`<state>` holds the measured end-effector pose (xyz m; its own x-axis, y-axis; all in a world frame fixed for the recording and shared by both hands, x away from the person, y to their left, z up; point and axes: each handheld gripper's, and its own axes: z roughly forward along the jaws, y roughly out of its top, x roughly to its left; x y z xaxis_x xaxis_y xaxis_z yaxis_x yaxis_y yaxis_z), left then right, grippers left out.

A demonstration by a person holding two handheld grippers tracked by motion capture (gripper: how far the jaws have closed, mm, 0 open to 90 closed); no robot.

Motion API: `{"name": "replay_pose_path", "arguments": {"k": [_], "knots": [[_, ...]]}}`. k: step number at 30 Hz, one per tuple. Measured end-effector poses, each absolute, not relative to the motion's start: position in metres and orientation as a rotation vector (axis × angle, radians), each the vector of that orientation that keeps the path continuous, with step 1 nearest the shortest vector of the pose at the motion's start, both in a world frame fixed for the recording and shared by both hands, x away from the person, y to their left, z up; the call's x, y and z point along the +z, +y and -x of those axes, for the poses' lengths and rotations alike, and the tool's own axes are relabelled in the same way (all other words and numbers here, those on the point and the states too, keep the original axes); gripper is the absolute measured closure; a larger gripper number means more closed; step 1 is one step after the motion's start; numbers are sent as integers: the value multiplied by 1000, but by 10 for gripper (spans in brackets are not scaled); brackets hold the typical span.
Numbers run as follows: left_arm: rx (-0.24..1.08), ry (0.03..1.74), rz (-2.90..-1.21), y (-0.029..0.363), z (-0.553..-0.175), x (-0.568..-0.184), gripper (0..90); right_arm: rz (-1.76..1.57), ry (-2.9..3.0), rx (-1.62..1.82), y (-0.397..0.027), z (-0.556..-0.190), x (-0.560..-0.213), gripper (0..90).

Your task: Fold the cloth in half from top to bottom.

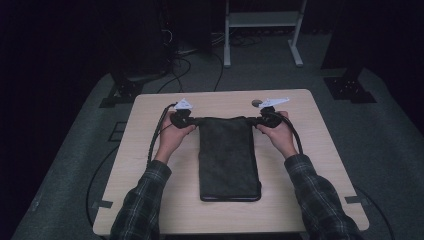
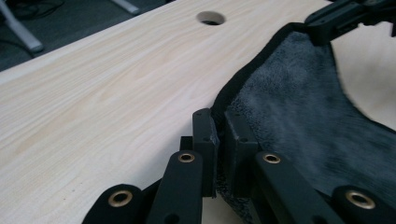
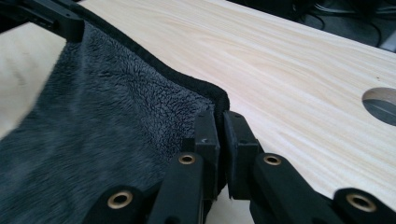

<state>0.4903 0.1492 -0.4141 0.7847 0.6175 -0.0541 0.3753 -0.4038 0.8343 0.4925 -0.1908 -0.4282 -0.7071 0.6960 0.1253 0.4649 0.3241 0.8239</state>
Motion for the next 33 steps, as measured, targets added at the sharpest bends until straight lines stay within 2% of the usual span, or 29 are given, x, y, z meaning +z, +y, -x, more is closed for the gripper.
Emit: {"name": "replay_pose_path", "arguments": {"k": [19, 33], "knots": [[209, 620, -2063, 162, -412, -418, 843, -931, 2418, 1440, -204, -407, -433, 844], [120, 601, -2086, 166, -347, -431, 843, -894, 2512, 1472, -208, -337, -447, 841]]}}
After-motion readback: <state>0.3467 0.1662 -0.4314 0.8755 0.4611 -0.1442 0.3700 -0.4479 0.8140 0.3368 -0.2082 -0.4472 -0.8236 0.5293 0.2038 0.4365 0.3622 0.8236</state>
